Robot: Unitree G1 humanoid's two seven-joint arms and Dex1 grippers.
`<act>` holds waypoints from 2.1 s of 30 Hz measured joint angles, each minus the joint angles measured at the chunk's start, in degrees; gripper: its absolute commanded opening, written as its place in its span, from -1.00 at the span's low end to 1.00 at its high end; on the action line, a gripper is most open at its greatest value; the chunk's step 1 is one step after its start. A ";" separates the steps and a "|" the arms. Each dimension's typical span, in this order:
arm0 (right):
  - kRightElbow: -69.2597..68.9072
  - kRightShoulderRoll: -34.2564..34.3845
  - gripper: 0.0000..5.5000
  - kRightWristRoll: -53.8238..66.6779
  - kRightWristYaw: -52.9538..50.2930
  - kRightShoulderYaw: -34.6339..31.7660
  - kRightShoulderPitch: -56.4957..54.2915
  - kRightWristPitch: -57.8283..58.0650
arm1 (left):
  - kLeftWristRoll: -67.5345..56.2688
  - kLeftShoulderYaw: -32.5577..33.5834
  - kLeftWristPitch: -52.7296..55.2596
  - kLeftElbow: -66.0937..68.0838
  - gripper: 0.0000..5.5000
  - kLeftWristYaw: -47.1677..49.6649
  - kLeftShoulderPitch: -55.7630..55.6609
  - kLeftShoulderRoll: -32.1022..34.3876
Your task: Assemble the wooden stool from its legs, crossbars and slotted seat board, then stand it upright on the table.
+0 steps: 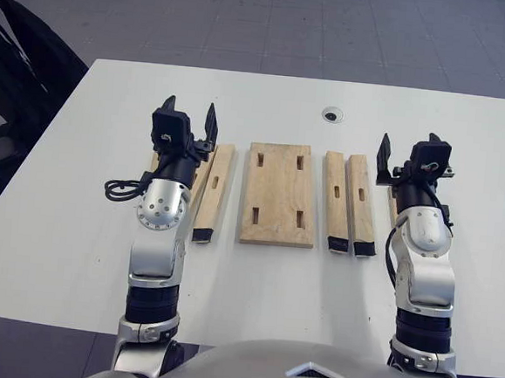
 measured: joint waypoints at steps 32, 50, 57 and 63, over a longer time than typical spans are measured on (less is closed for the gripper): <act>0.42 -0.22 0.10 0.12 -0.41 -0.50 -0.11 0.00 | -0.08 -0.52 -0.18 -0.01 0.12 -0.09 0.54 -0.76; -3.19 -1.62 0.10 1.32 1.03 -3.49 4.29 2.53 | -0.09 0.14 -0.12 -0.24 0.12 0.02 0.57 -0.94; -9.11 -6.36 0.10 5.33 9.52 -7.03 22.04 4.99 | -0.02 0.58 -0.02 -1.42 0.12 0.51 2.46 -1.05; -6.63 -6.21 0.10 9.07 11.36 -6.85 23.91 6.45 | -0.03 0.45 0.06 -1.46 0.12 0.74 2.48 -1.07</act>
